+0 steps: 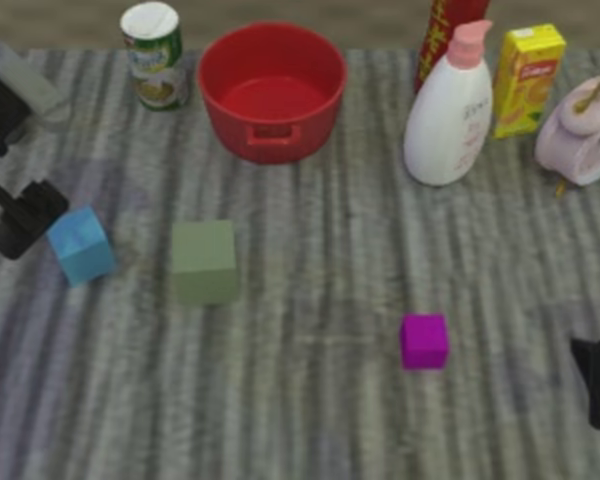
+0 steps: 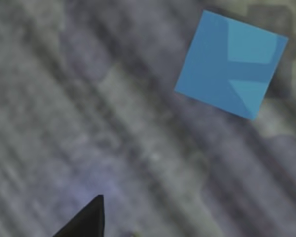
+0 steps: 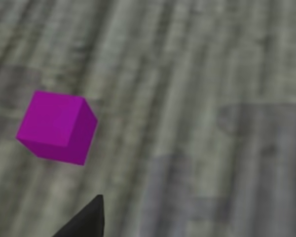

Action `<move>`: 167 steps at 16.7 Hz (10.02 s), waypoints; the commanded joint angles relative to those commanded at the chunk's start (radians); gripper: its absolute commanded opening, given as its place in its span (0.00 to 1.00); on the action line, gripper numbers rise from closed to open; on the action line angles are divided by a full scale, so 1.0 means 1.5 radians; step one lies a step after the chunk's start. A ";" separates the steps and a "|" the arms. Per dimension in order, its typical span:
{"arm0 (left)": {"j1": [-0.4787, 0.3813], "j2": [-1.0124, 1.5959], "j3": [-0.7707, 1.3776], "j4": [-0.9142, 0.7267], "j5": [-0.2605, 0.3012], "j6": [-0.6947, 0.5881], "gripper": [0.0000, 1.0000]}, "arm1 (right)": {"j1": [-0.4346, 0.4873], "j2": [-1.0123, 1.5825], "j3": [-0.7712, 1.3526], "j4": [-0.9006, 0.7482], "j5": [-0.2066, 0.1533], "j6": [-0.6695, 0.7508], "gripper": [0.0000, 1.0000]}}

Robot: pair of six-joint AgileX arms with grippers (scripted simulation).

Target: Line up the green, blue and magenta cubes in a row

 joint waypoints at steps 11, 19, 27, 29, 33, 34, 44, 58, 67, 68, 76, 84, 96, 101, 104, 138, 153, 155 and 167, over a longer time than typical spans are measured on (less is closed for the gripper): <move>-0.018 0.386 0.331 -0.204 0.003 0.180 1.00 | -0.212 -0.422 -0.224 0.266 0.004 -0.113 1.00; -0.016 0.395 0.311 -0.176 0.003 0.181 1.00 | -0.212 -0.422 -0.224 0.266 0.004 -0.113 1.00; -0.017 0.466 0.212 -0.005 0.003 0.182 1.00 | -0.212 -0.422 -0.224 0.266 0.004 -0.113 1.00; -0.017 0.467 0.212 -0.004 0.003 0.182 1.00 | -0.212 -0.422 -0.224 0.266 0.004 -0.113 1.00; -0.017 0.467 0.212 -0.004 0.003 0.182 0.77 | -0.212 -0.422 -0.224 0.266 0.004 -0.113 1.00; -0.017 0.467 0.212 -0.004 0.003 0.182 0.70 | -0.212 -0.422 -0.224 0.266 0.004 -0.113 1.00; -0.017 0.467 0.212 -0.004 0.003 0.182 0.00 | -0.212 -0.422 -0.224 0.266 0.004 -0.113 1.00; -0.007 0.412 0.274 -0.125 0.009 0.175 0.00 | -0.212 -0.422 -0.224 0.266 0.004 -0.113 1.00; -0.017 0.389 0.306 -0.173 0.008 0.174 0.00 | -0.212 -0.422 -0.224 0.266 0.004 -0.113 1.00; -0.032 0.390 0.309 -0.175 0.008 0.171 0.00 | -0.212 -0.422 -0.224 0.266 0.004 -0.113 1.00; -0.311 0.401 0.350 -0.212 0.008 0.108 0.00 | -0.212 -0.422 -0.224 0.266 0.004 -0.113 1.00; -0.472 0.394 0.371 -0.227 0.006 0.068 0.00 | -0.212 -0.422 -0.224 0.266 0.004 -0.113 1.00; -0.475 0.453 0.276 -0.073 0.007 0.065 0.00 | -0.212 -0.422 -0.224 0.266 0.004 -0.113 1.00; -0.475 0.453 0.276 -0.073 0.007 0.065 0.15 | -0.212 -0.422 -0.224 0.266 0.004 -0.113 1.00; -0.475 0.453 0.276 -0.073 0.007 0.065 0.38 | -0.212 -0.422 -0.224 0.266 0.004 -0.113 1.00; -0.454 0.407 0.385 -0.231 0.005 0.020 1.00 | -0.212 -0.422 -0.224 0.266 0.004 -0.113 1.00; -0.262 0.418 0.381 -0.237 0.005 -0.726 1.00 | -0.212 -0.422 -0.224 0.266 0.004 -0.113 1.00; -0.244 0.412 0.380 -0.233 0.004 -0.781 1.00 | -0.212 -0.422 -0.224 0.266 0.004 -0.113 1.00; -0.234 0.434 0.336 -0.160 0.003 -0.808 1.00 | -0.212 -0.422 -0.224 0.266 0.004 -0.113 1.00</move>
